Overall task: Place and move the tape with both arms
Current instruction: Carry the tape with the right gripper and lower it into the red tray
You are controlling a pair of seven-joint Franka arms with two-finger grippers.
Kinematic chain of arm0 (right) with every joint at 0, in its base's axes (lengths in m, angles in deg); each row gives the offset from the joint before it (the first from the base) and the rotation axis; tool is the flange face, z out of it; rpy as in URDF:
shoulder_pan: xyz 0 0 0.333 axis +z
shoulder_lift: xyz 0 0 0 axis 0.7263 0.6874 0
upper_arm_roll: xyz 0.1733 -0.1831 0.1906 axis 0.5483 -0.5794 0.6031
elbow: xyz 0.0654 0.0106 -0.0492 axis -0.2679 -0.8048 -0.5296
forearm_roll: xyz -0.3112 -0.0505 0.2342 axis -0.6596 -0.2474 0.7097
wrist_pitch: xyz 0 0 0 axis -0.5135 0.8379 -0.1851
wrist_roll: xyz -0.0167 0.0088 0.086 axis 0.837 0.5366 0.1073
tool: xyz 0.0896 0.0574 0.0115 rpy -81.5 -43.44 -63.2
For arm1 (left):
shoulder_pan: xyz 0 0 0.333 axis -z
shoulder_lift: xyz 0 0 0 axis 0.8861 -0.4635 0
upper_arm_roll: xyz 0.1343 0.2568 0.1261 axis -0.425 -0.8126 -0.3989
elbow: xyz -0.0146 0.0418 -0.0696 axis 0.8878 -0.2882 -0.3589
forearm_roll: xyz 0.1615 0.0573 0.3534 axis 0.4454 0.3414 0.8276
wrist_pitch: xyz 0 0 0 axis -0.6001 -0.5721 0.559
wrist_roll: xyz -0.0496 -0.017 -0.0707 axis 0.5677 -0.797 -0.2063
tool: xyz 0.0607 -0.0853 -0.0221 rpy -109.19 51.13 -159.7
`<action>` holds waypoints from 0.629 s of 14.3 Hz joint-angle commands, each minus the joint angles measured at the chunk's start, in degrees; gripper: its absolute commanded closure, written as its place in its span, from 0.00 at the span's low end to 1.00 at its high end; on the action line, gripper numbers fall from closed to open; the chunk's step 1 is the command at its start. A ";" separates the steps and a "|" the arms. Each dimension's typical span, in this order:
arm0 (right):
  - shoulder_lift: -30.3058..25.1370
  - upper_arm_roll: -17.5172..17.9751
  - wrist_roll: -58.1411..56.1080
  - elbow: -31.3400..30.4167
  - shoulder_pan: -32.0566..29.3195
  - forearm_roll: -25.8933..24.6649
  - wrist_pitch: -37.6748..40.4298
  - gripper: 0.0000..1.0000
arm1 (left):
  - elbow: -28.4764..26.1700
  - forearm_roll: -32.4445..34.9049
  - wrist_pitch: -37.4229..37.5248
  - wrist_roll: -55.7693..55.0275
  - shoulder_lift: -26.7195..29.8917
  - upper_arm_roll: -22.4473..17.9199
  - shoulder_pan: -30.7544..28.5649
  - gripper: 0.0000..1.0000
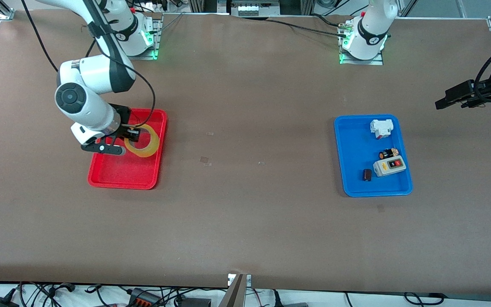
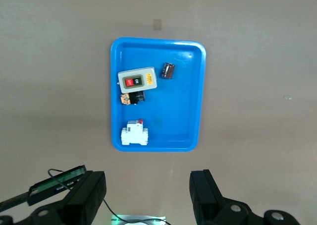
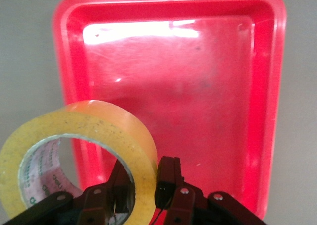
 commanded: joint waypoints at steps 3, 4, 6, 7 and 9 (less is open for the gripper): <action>-0.25 0.90 -10.20 -4.55 -7.43 -0.21 -5.65 0.96 | -1.88 5.01 -0.79 0.15 1.01 3.01 0.61 0.00; 0.80 0.90 -11.87 -4.47 -8.31 -0.12 -6.17 0.96 | -1.88 5.01 -0.79 0.15 1.01 3.10 0.61 0.00; 2.82 0.90 -13.81 -4.82 -9.55 -0.03 -8.54 0.96 | -1.88 5.01 -0.79 0.15 1.01 3.71 0.61 0.00; 3.70 0.90 -13.82 -5.08 -9.55 -0.03 -9.59 0.96 | -1.97 5.01 -0.79 0.15 1.01 3.89 0.61 0.00; 5.29 0.99 -13.82 -5.35 -9.46 0.06 -10.92 0.92 | -2.06 5.01 -0.79 0.15 1.01 4.33 0.52 0.00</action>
